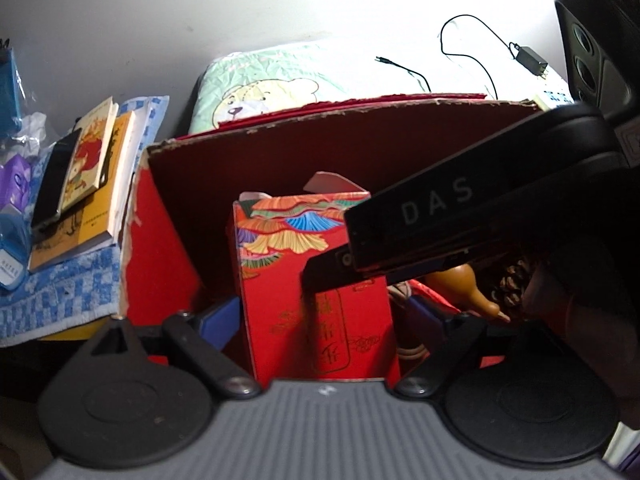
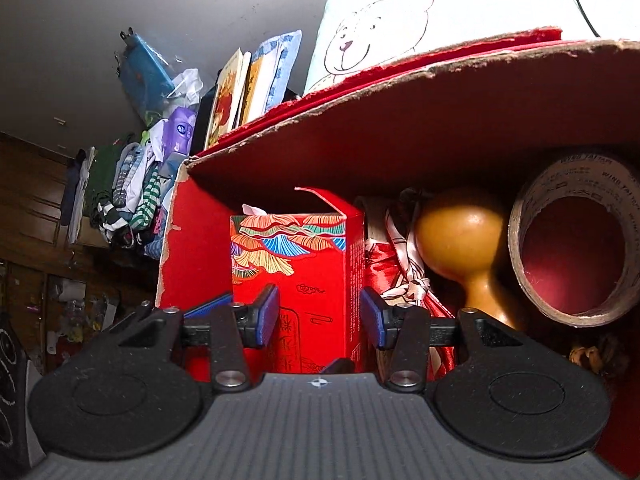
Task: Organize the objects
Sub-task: 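Lower the red gift box into the red box beside the pouch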
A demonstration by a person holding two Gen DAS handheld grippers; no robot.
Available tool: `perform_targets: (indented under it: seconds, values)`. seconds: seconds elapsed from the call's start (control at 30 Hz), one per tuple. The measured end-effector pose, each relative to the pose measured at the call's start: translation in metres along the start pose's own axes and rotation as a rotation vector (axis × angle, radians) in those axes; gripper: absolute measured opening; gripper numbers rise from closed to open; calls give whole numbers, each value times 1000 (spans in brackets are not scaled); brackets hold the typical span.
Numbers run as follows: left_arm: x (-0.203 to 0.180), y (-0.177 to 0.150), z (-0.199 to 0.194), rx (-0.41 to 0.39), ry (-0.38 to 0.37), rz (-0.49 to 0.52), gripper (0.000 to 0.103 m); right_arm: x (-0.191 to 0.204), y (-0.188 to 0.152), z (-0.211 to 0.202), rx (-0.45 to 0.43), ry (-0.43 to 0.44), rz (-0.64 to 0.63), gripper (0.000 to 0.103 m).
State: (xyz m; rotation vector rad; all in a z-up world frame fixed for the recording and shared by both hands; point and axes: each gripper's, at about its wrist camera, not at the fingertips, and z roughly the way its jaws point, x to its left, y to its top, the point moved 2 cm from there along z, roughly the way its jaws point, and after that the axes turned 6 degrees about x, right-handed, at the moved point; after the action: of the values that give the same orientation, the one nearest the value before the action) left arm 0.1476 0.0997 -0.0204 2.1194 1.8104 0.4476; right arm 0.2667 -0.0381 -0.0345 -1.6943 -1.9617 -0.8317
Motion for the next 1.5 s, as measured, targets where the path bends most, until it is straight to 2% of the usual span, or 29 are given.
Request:
perform_targets:
  seconds: [0.2, 0.37, 0.5, 0.7, 0.8, 0.93, 1.03, 1.23, 1.33, 1.5]
  values:
    - [0, 1, -2, 0, 51, 4, 88, 5, 3, 5, -3, -7, -20, 47]
    - [-4, 1, -14, -49, 92, 24, 89, 0, 4, 4, -13, 13, 11, 47]
    - [-6, -2, -15, -51, 94, 44, 90, -2, 3, 1, -36, 21, 28, 47]
    - [-7, -9, -14, -34, 27, 44, 86, 0, 1, -1, -65, 0, 26, 47]
    - [-9, -9, -17, -42, -33, 41, 77, -5, 1, -7, -119, 3, 57, 46]
    - [-4, -7, -15, -43, -149, 17, 75, -25, -1, -16, -197, 50, 183, 46]
    - [-3, -7, -11, -33, -259, 3, 73, -32, -1, -16, -202, 92, 224, 46]
    - [0, -5, 1, 9, -351, -20, 72, -35, -2, -19, -223, 112, 241, 46]
    - [0, -4, 7, 27, -354, -24, 72, -36, -3, -22, -252, 125, 244, 46]
    - [-6, 2, 14, 51, -261, -14, 70, -34, -5, -22, -263, 134, 244, 46]
